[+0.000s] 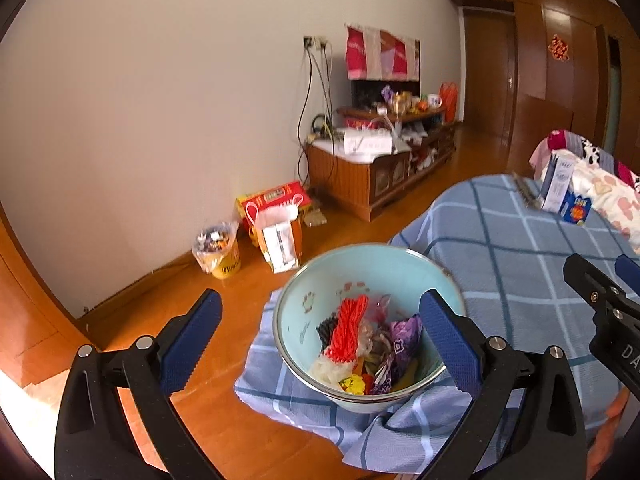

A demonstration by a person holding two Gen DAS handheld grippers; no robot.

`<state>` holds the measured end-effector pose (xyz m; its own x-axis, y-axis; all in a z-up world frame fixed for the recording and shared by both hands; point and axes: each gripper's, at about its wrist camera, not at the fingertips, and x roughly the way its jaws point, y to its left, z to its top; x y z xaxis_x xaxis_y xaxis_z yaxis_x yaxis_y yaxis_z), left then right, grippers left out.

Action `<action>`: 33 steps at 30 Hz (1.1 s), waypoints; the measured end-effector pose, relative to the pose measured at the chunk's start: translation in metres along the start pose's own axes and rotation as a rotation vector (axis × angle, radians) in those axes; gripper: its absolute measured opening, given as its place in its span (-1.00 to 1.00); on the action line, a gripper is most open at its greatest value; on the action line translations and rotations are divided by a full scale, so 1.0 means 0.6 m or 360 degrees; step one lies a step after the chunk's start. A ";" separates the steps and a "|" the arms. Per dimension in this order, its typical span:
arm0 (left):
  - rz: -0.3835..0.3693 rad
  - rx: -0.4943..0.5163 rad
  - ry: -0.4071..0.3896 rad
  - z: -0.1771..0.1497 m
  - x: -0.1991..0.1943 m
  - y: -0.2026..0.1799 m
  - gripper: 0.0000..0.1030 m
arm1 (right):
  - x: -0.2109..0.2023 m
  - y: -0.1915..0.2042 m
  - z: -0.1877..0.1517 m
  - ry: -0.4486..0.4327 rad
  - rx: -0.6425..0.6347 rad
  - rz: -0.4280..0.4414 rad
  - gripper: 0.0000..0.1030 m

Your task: Collect trash

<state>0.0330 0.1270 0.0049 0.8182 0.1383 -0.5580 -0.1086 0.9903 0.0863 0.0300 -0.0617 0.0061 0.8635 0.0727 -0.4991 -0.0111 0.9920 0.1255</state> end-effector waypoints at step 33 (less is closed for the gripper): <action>0.0057 0.0025 -0.0168 0.014 -0.083 -0.010 0.88 | -0.098 -0.004 0.023 -0.0215 0.0023 0.0016 0.81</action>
<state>-0.0021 0.1143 0.0390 0.8690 0.1709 -0.4643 -0.1306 0.9844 0.1178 -0.0138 -0.0699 0.0469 0.9234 0.0674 -0.3778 -0.0139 0.9897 0.1427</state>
